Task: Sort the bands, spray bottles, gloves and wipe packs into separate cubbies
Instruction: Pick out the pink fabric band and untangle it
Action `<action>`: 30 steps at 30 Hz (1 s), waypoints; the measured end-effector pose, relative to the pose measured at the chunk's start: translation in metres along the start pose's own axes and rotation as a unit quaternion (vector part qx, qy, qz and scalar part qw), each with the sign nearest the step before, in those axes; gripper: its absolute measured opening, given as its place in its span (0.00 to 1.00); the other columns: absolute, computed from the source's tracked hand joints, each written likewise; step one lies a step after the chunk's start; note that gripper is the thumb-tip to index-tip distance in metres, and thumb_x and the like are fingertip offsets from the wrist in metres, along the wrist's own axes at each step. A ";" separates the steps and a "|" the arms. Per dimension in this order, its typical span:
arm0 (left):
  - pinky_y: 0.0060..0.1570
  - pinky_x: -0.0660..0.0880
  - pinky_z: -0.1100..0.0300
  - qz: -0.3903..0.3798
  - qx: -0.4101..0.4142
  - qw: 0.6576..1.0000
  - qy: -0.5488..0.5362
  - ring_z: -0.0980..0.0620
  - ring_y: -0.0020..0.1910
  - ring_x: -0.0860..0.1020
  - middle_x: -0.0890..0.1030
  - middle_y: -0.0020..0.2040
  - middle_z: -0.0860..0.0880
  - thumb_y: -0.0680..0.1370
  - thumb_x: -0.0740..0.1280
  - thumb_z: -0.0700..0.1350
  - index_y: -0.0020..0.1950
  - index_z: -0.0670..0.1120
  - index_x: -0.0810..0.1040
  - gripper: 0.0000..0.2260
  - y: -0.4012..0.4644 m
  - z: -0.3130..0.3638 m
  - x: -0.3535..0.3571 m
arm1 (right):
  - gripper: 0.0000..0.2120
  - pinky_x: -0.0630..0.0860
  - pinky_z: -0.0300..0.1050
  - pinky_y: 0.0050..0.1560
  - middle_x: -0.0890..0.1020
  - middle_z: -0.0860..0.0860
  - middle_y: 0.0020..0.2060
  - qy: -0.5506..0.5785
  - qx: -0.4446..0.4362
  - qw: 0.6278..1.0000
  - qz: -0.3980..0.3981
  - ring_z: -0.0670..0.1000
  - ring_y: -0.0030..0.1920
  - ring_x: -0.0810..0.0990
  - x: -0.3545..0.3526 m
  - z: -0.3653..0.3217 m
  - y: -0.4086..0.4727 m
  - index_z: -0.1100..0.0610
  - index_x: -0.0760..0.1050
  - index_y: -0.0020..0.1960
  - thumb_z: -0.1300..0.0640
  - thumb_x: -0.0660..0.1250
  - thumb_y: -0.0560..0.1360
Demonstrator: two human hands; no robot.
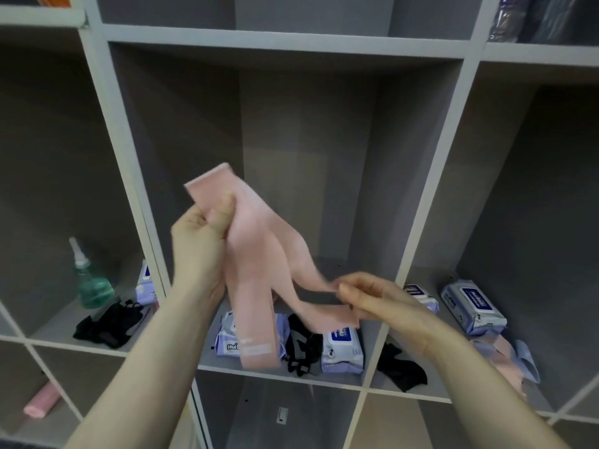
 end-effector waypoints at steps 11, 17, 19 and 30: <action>0.36 0.70 0.58 -0.249 0.003 0.956 0.156 0.52 0.34 0.74 0.79 0.34 0.48 0.77 0.69 0.45 0.45 0.41 0.82 0.08 -0.051 -0.035 0.061 | 0.10 0.79 0.41 0.51 0.85 0.56 0.47 0.147 -0.212 0.961 0.100 0.50 0.49 0.83 0.019 -0.094 0.007 0.58 0.81 0.53 0.60 0.71 0.71; 0.36 0.71 0.63 -0.267 -0.050 0.960 0.063 0.55 0.34 0.75 0.79 0.35 0.50 0.76 0.63 0.57 0.44 0.45 0.82 0.17 -0.064 -0.046 0.062 | 0.05 0.80 0.53 0.52 0.86 0.58 0.43 0.180 -0.219 0.949 0.138 0.57 0.47 0.85 0.017 -0.087 -0.002 0.59 0.82 0.47 0.60 0.69 0.73; 0.42 0.76 0.63 -0.316 -0.078 0.945 0.012 0.56 0.42 0.80 0.83 0.43 0.51 0.75 0.64 0.60 0.50 0.50 0.83 0.16 -0.068 -0.053 0.066 | 0.06 0.81 0.48 0.46 0.86 0.57 0.43 0.187 -0.219 0.949 0.128 0.56 0.46 0.85 0.016 -0.089 -0.006 0.57 0.82 0.46 0.57 0.69 0.72; 0.37 0.78 0.52 -0.466 -0.132 0.875 -0.024 0.45 0.29 0.78 0.77 0.31 0.43 0.76 0.65 0.55 0.43 0.40 0.77 0.18 -0.080 -0.058 0.092 | 0.10 0.76 0.43 0.32 0.84 0.65 0.45 0.060 -0.221 0.972 0.049 0.57 0.31 0.80 0.004 -0.104 -0.015 0.56 0.83 0.49 0.54 0.69 0.70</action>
Point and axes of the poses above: each hand's wrist, its own y-axis towards the middle knuckle, its own x-axis out of the palm, z = x × y, the point moved 6 cm from there along y, towards the middle knuckle
